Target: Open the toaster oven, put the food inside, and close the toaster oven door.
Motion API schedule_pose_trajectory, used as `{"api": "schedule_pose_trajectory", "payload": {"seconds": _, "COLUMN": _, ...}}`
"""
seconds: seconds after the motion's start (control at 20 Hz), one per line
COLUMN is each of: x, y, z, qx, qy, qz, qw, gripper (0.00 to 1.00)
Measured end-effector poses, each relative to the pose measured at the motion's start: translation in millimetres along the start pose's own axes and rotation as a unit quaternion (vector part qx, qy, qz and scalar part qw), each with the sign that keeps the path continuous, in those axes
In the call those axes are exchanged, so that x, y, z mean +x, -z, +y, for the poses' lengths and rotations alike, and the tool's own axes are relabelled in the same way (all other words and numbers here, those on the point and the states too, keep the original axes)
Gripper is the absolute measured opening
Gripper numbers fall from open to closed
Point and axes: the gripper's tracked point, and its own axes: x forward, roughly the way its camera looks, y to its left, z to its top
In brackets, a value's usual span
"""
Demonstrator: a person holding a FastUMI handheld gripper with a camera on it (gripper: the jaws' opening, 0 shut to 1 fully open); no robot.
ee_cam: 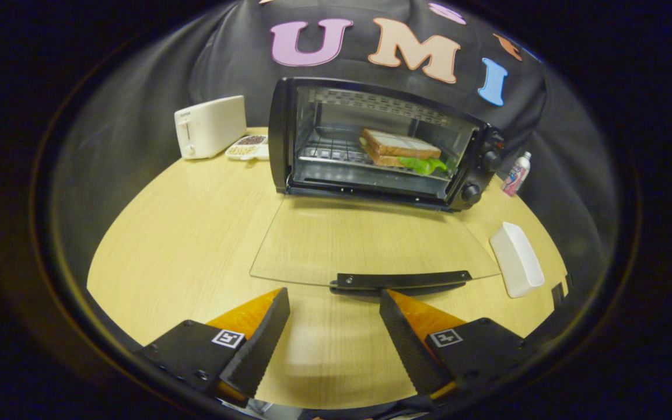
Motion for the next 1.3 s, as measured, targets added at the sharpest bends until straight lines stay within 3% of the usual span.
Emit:
{"api": "schedule_pose_trajectory", "payload": {"seconds": 0.35, "x": -13, "y": -55, "z": -25, "qx": -0.007, "qy": 0.049, "qz": -0.062, "qw": 0.997, "gripper": 0.99}}
{"api": "schedule_pose_trajectory", "payload": {"seconds": 0.75, "x": -18, "y": -136, "z": -33, "qx": 0.034, "qy": 0.041, "qz": -0.162, "qw": 0.985, "gripper": 0.99}}
{"api": "schedule_pose_trajectory", "payload": {"seconds": 1.3, "x": 17, "y": -211, "z": -38, "qx": 0.054, "qy": 0.02, "qz": -0.254, "qw": 0.965, "gripper": 1.0}}
